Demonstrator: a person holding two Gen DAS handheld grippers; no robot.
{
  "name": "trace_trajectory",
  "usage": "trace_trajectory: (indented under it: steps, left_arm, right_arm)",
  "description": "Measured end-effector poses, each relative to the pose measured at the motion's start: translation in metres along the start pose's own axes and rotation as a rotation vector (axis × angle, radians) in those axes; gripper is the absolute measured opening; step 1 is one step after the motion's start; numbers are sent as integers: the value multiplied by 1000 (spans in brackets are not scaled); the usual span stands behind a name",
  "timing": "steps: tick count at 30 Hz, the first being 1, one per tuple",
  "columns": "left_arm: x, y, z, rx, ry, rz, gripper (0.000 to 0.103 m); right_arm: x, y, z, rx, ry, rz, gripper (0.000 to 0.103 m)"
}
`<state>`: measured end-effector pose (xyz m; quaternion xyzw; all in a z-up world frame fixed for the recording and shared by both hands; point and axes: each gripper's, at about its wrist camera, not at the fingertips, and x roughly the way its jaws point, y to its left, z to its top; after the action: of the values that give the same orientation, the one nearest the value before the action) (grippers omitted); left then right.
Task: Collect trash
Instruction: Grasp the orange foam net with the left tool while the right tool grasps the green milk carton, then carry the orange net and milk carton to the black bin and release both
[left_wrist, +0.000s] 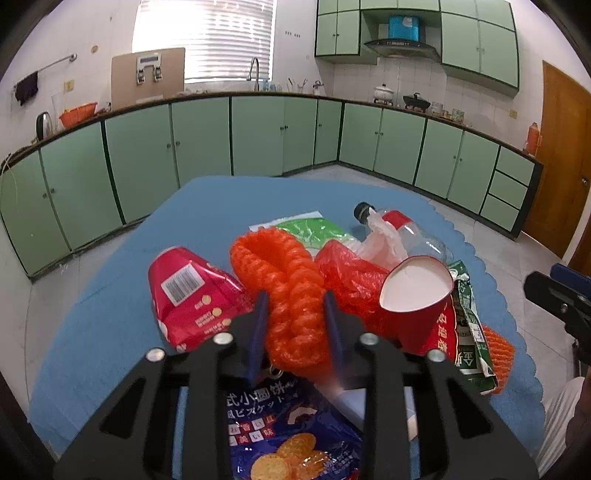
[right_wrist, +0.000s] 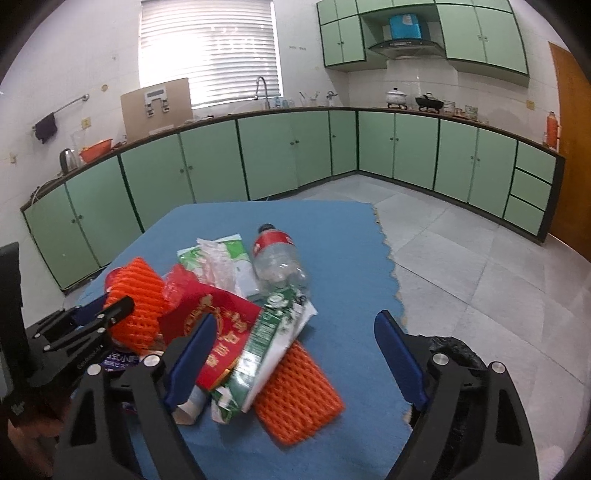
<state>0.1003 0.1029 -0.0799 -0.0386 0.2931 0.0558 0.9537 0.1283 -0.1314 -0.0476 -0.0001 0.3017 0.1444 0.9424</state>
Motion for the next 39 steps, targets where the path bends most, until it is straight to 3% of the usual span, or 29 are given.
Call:
trace_trajectory:
  steps: [11, 25, 29, 39]
  left_arm:
    - [-34, 14, 9, -32, -114, 17, 23]
    - [-26, 9, -4, -4, -62, -16, 23]
    - [-22, 5, -7, 2, -46, -26, 23]
    - [-19, 2, -7, 12, -38, -38, 23]
  right_arm:
    - [13, 20, -7, -35, 49, 8, 77]
    - [46, 16, -38, 30, 204, 25, 54]
    - [49, 16, -39, 34, 218, 34, 33]
    - [36, 12, -28, 36, 183, 27, 4]
